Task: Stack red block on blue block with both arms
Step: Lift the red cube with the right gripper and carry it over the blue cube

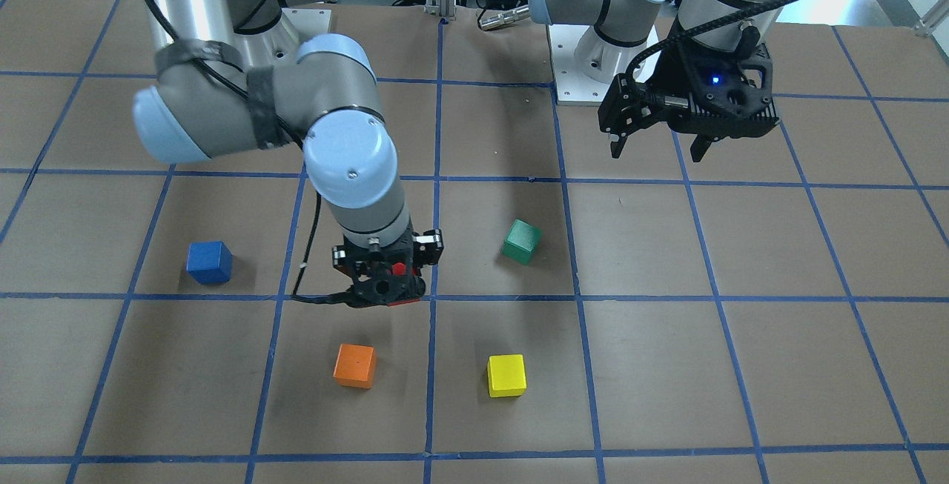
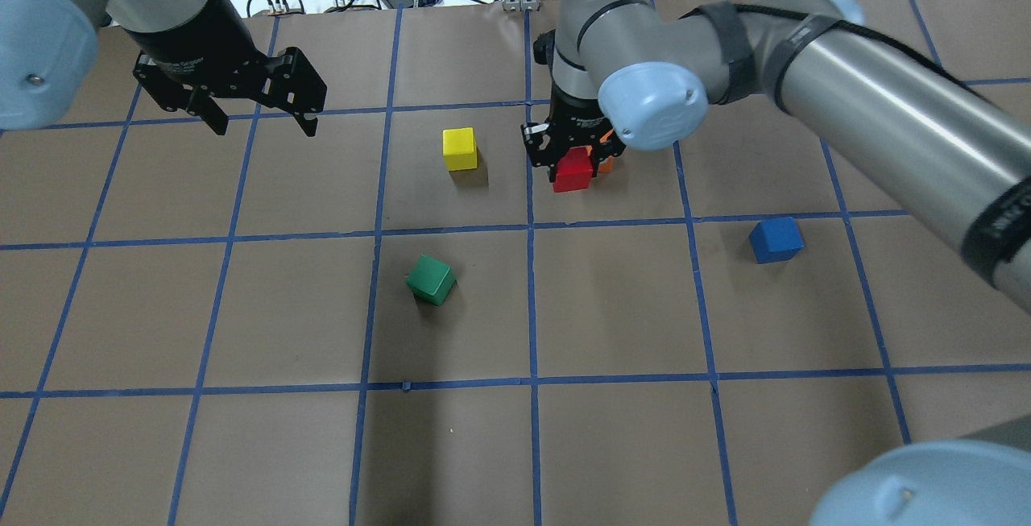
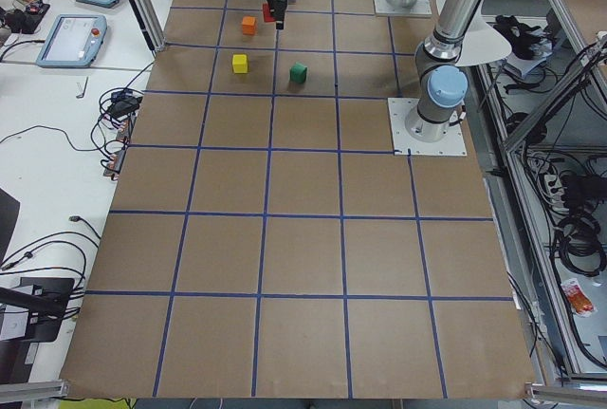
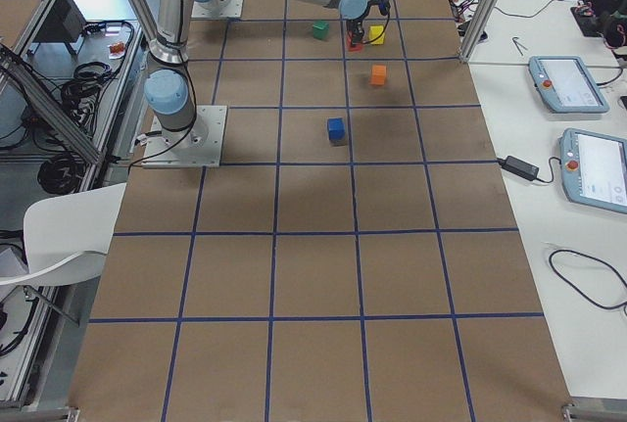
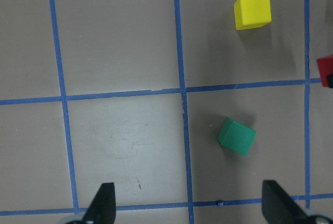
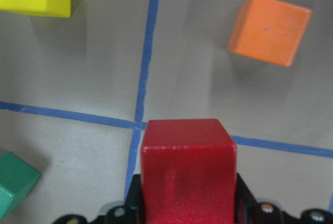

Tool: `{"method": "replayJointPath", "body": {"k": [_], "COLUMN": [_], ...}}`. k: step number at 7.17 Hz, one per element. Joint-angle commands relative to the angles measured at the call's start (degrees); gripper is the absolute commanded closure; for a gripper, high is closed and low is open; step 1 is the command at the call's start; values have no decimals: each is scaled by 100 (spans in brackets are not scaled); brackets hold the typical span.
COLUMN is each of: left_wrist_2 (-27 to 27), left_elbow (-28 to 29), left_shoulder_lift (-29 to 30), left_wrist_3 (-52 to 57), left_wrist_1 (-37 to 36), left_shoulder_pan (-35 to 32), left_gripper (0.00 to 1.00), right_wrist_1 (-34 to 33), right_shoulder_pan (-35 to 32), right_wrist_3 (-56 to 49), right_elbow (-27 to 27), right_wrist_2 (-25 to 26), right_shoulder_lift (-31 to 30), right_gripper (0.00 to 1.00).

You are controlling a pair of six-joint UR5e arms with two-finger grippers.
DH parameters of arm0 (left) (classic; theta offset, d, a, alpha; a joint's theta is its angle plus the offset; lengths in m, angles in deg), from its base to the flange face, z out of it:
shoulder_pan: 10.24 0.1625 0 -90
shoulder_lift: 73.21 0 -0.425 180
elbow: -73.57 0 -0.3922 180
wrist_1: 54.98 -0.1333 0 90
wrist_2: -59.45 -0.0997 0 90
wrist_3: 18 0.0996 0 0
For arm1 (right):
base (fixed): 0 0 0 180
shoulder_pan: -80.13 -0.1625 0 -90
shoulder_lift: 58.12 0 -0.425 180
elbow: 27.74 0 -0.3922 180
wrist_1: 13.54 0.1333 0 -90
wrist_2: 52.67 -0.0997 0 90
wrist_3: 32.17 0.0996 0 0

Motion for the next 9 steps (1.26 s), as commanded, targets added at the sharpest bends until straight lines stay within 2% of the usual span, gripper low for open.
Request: {"method": "replayJointPath", "body": {"k": [1,2,4,7,9], "left_wrist_2": [4,4,4,13,13], "left_elbow": [-1,8,-1,-1,-1], "left_shoulder_lift": [6,-2,6,6,6], "left_wrist_3": [-3,-21,-21,-21,-30], "left_wrist_1": [-4,-4,-4,-4,-13], "left_shoulder_pan": [0,0,0,0,0], "left_gripper": [0,0,0,0,0], "right_wrist_1": [910,947,808,-742,-1222], "right_shoulder_pan": [872,1190,1901,2282,2518], "right_wrist_3": [-517,-1148,-1513,-1866,-2233], "right_elbow": [-23,-293,-978,-2042,-2474], "right_wrist_2": [181,513,499,534,525], "right_shoulder_lift": [-636,-847,-1252,-1349,-1359], "right_gripper": [100,100,100,100,100]}}
